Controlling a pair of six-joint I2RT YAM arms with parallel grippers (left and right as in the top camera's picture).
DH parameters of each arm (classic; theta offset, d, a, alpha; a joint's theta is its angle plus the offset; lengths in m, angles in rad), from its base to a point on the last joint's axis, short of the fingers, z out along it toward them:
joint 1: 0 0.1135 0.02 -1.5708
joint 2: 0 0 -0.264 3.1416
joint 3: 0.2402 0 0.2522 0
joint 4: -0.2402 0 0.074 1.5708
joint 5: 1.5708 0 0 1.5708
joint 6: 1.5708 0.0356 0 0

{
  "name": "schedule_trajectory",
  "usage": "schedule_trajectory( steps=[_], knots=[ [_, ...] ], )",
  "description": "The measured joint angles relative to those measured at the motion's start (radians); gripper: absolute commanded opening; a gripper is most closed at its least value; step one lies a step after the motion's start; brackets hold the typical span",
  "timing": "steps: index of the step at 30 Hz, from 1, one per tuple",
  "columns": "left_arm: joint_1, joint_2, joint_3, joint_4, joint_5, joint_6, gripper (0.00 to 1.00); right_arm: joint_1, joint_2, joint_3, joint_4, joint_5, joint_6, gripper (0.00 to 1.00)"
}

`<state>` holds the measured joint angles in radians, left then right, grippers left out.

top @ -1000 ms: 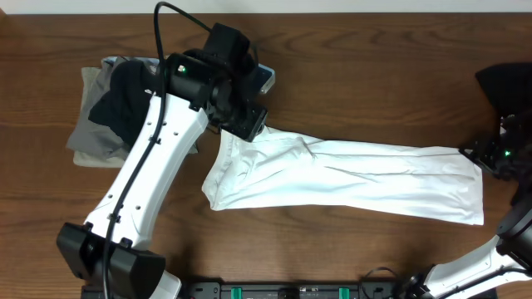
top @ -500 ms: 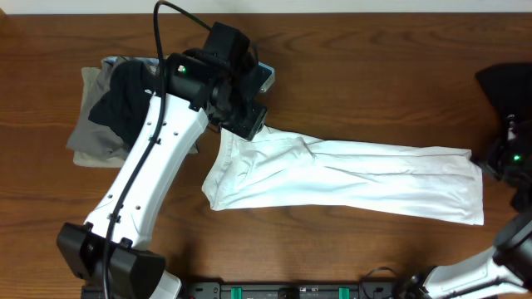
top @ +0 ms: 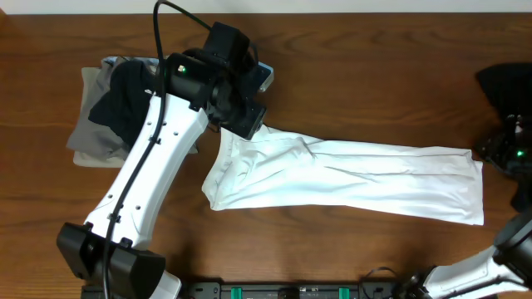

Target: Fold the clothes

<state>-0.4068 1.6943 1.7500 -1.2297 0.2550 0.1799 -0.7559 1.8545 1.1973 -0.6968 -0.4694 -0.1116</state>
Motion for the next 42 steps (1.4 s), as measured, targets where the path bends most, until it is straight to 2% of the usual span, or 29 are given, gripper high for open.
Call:
schedule_trajectory(
  steps=[5, 10, 14, 18, 24, 31, 37, 38, 42],
  knots=[
    [0.0, 0.0, 0.0, 0.0, 0.0, 0.0, 0.51, 0.03, 0.07, -0.002, 0.003, 0.006, 0.0, 0.45],
    [0.0, 0.0, 0.0, 0.0, 0.0, 0.0, 0.51, 0.043, 0.072, -0.002, 0.004, 0.016, 0.0, 0.37],
    [0.0, 0.0, 0.0, 0.0, 0.0, 0.0, 0.51, 0.051, 0.072, -0.002, -0.01, 0.045, 0.0, 0.24],
    [0.0, 0.0, 0.0, 0.0, 0.0, 0.0, 0.51, 0.056, 0.072, -0.002, -0.024, 0.071, -0.001, 0.18],
    [0.0, 0.0, 0.0, 0.0, 0.0, 0.0, 0.51, 0.056, 0.072, -0.002, -0.056, 0.111, 0.003, 0.01],
    [0.0, 0.0, 0.0, 0.0, 0.0, 0.0, 0.51, 0.056, 0.042, 0.0, -0.154, 0.126, 0.018, 0.01],
    [0.0, 0.0, 0.0, 0.0, 0.0, 0.0, 0.52, 0.05, -0.117, 0.015, -0.237, 0.205, 0.062, 0.01],
    [0.0, 0.0, 0.0, 0.0, 0.0, 0.0, 0.56, 0.047, -0.143, 0.019, -0.247, 0.217, 0.069, 0.01],
    [0.0, 0.0, 0.0, 0.008, 0.0, 0.001, 0.58, 0.032, -0.198, 0.03, -0.281, 0.244, 0.083, 0.02]
  ],
)
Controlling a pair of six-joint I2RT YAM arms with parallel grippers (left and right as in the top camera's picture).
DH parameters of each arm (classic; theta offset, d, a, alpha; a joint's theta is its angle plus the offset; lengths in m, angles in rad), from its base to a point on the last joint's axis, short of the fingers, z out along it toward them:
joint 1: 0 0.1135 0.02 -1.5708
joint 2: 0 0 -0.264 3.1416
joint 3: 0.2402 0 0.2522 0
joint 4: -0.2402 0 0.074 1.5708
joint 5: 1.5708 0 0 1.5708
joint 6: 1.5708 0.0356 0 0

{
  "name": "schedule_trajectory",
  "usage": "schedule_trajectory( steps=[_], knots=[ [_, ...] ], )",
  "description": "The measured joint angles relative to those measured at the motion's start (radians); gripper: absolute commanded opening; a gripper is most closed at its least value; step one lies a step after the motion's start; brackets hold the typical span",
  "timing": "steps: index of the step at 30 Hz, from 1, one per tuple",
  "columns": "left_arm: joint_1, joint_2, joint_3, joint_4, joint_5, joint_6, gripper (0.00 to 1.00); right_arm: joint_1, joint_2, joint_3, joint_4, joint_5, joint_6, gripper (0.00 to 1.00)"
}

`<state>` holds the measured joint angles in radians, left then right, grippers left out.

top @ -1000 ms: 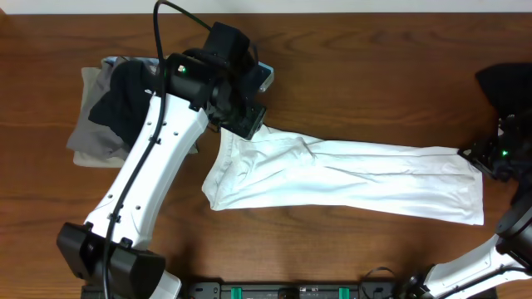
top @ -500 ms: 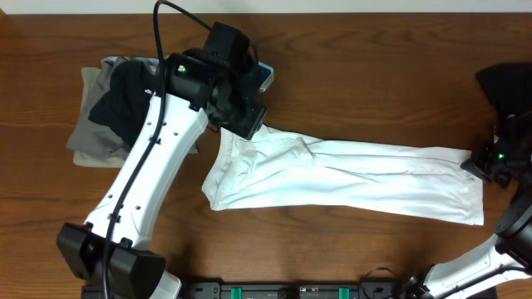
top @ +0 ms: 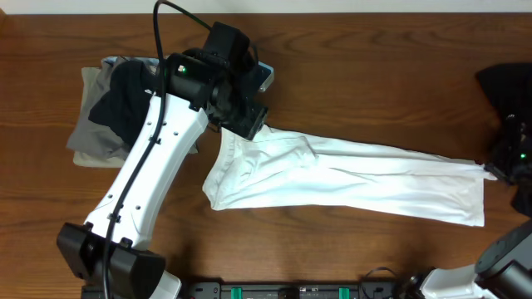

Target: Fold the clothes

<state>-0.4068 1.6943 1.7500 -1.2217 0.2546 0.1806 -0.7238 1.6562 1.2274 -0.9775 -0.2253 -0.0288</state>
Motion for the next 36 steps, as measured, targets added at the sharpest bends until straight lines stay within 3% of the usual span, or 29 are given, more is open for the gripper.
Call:
schedule_trajectory(
  steps=[12, 15, 20, 26, 32, 36],
  knots=[
    [0.0, 0.0, 0.0, 0.014, 0.0, 0.0, 0.59, -0.003, 0.007, -0.055, 0.003, 0.086, 0.031, 0.13],
    [0.0, 0.0, 0.0, 0.014, 0.0, 0.0, 0.59, -0.011, 0.007, -0.092, 0.097, 0.132, 0.051, 0.16],
    [0.0, 0.0, 0.0, 0.014, 0.0, 0.0, 0.59, -0.061, 0.035, -0.122, 0.215, 0.093, 0.043, 0.51],
    [0.0, 0.0, 0.0, 0.015, 0.0, 0.0, 0.59, -0.127, 0.113, -0.123, 0.24, -0.029, -0.057, 0.65],
    [0.0, 0.0, 0.0, 0.018, 0.0, 0.0, 0.59, -0.14, 0.222, -0.115, 0.225, -0.163, -0.198, 0.67],
    [0.0, 0.0, 0.0, 0.018, -0.002, 0.0, 0.59, -0.144, 0.251, -0.098, 0.206, -0.218, -0.256, 0.58]
  ],
)
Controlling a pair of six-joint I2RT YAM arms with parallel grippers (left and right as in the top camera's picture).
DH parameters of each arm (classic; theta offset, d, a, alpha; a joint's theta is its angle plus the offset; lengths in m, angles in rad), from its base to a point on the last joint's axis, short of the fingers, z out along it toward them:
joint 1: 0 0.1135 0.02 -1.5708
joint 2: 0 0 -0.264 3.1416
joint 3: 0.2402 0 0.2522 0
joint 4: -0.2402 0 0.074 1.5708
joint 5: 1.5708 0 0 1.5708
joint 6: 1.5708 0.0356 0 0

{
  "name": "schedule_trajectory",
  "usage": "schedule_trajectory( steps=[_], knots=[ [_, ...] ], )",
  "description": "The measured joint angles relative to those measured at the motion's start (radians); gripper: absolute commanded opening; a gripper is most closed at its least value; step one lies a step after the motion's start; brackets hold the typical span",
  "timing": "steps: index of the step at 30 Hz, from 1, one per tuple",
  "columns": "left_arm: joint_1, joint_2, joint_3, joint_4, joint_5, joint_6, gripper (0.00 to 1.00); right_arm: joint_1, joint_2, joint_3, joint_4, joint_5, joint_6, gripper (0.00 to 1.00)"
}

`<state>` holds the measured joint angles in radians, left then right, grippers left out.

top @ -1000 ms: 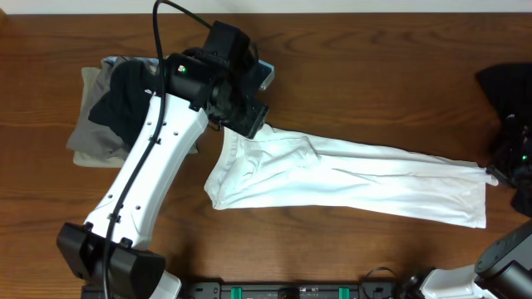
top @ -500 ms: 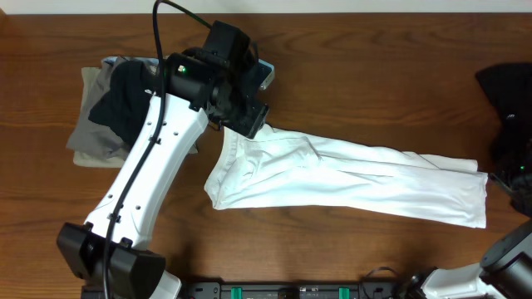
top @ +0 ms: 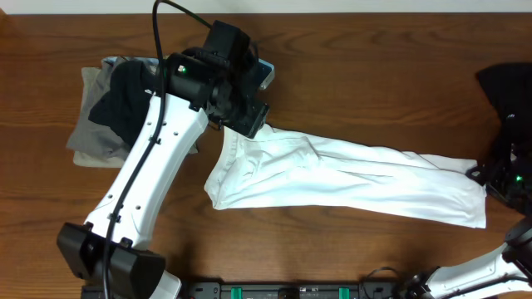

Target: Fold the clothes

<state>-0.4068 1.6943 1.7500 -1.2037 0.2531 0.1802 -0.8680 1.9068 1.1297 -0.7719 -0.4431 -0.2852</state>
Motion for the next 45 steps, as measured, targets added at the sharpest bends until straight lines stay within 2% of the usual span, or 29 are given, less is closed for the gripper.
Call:
schedule_trajectory(
  steps=[6, 8, 9, 12, 15, 16, 20, 26, 33, 37, 41, 45],
  knots=[
    [0.0, 0.0, 0.0, 0.0, -0.002, 0.0, 0.6, 0.004, 0.018, 0.004, -0.024, -0.043, -0.05, 0.45],
    [0.0, 0.0, 0.0, 0.001, -0.002, 0.0, 0.59, 0.012, 0.024, 0.004, -0.037, -0.05, -0.064, 0.44],
    [0.0, 0.0, 0.0, 0.001, -0.002, 0.0, 0.59, 0.016, 0.025, 0.004, -0.042, -0.054, -0.067, 0.41],
    [0.0, 0.0, 0.0, 0.001, -0.002, 0.0, 0.59, 0.023, 0.032, 0.008, -0.062, -0.055, -0.09, 0.25],
    [0.0, 0.0, 0.0, 0.001, -0.002, 0.0, 0.59, 0.023, 0.049, 0.016, -0.095, -0.048, -0.097, 0.04],
    [0.0, 0.0, 0.0, 0.001, -0.002, 0.0, 0.6, 0.023, 0.056, 0.021, -0.109, -0.039, -0.093, 0.01],
    [0.0, 0.0, 0.0, 0.002, -0.002, 0.0, 0.59, 0.023, 0.076, 0.072, -0.183, -0.035, -0.092, 0.01],
    [0.0, 0.0, 0.0, -0.002, -0.026, 0.0, 0.59, 0.023, 0.062, 0.245, -0.275, -0.04, -0.091, 0.01],
    [0.0, -0.002, 0.0, -0.019, -0.07, 0.0, 0.59, 0.04, -0.095, 0.358, -0.285, -0.064, -0.08, 0.01],
    [0.0, -0.025, 0.0, -0.019, -0.077, 0.0, 0.59, 0.137, -0.186, 0.368, -0.314, -0.1, -0.075, 0.01],
    [0.0, -0.084, 0.0, -0.018, -0.078, 0.0, 0.59, 0.293, -0.206, 0.37, -0.356, -0.091, -0.043, 0.01],
    [0.0, -0.164, 0.0, -0.019, -0.079, 0.0, 0.62, 0.491, -0.206, 0.362, -0.372, 0.021, 0.042, 0.01]
  ],
)
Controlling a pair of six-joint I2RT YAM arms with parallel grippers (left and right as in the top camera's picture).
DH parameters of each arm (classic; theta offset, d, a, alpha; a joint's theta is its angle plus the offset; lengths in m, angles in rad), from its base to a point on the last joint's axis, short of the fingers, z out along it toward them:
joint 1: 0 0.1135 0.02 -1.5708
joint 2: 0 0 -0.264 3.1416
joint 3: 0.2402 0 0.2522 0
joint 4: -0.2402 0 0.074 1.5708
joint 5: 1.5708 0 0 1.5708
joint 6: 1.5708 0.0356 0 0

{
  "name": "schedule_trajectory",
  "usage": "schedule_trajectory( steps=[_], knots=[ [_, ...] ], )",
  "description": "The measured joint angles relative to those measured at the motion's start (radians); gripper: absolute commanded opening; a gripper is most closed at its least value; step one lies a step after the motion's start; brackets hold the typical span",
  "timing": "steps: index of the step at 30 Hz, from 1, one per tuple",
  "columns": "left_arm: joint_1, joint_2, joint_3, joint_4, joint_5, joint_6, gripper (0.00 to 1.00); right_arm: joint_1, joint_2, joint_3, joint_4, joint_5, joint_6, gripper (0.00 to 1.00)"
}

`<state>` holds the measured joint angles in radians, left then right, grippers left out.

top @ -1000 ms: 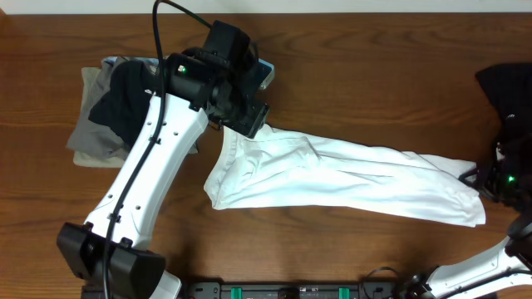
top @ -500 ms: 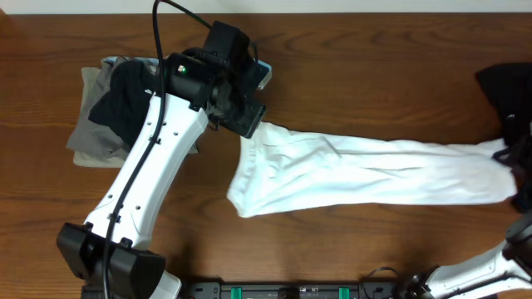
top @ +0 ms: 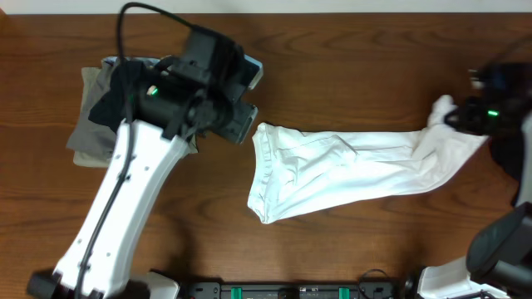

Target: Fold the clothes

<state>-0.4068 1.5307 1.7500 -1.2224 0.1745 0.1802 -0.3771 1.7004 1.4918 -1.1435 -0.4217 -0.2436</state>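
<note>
A long white garment lies across the middle of the wooden table. Its wide left end sits near the centre and its right end is bunched and lifted off the wood. My right gripper is at the far right, shut on that raised end. My left gripper hangs just left of the garment's upper left corner. Its fingers are hidden under the wrist, so I cannot tell whether they touch the cloth.
A stack of grey, dark and light blue clothes sits at the back left, partly under my left arm. Something black, cloth or arm, fills the right edge. A black rail with green plugs runs along the front edge.
The right gripper has risen and moved back with the garment's right end. The whole garment has shifted to the right. The left arm has swung slightly left, and the cloth's corner now lies beside it.
At first the garment lay stretched flat, its left corner under my left gripper, the right gripper beyond its right end. Then the right gripper was at the right hem, and later lower on it. Now that end is lifted and the garment sits further right.
</note>
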Motion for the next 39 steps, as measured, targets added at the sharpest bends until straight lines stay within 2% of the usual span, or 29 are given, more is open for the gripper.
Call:
schedule_trajectory(
  steps=[4, 14, 20, 24, 27, 33, 35, 39],
  knots=[
    [0.0, -0.059, 0.0, 0.0, -0.002, 0.0, 0.65, 0.157, 0.0, -0.048, -0.008, 0.087, 0.064, 0.01],
    [0.0, -0.087, 0.0, 0.0, -0.002, 0.0, 0.66, 0.398, 0.0, -0.18, -0.023, 0.155, 0.199, 0.02],
    [0.0, -0.087, 0.0, 0.0, -0.002, 0.0, 0.66, 0.532, 0.0, -0.239, 0.05, 0.161, 0.292, 0.22],
    [0.0, -0.087, 0.0, 0.0, -0.002, 0.0, 0.66, 0.595, 0.0, -0.25, 0.079, 0.16, 0.328, 0.27],
    [0.0, -0.087, 0.0, 0.0, -0.002, 0.0, 0.66, 0.602, 0.0, -0.249, 0.099, 0.158, 0.341, 0.31],
    [0.0, -0.087, 0.0, 0.0, -0.002, 0.0, 0.66, 0.497, -0.042, -0.249, 0.124, 0.162, 0.346, 0.27],
    [0.0, -0.087, 0.0, 0.0, -0.002, 0.0, 0.66, 0.428, -0.053, -0.248, 0.127, 0.173, 0.345, 0.34],
    [0.0, -0.087, 0.0, 0.001, -0.002, 0.0, 0.66, 0.329, -0.052, -0.248, 0.161, 0.193, 0.322, 0.41]
  ],
)
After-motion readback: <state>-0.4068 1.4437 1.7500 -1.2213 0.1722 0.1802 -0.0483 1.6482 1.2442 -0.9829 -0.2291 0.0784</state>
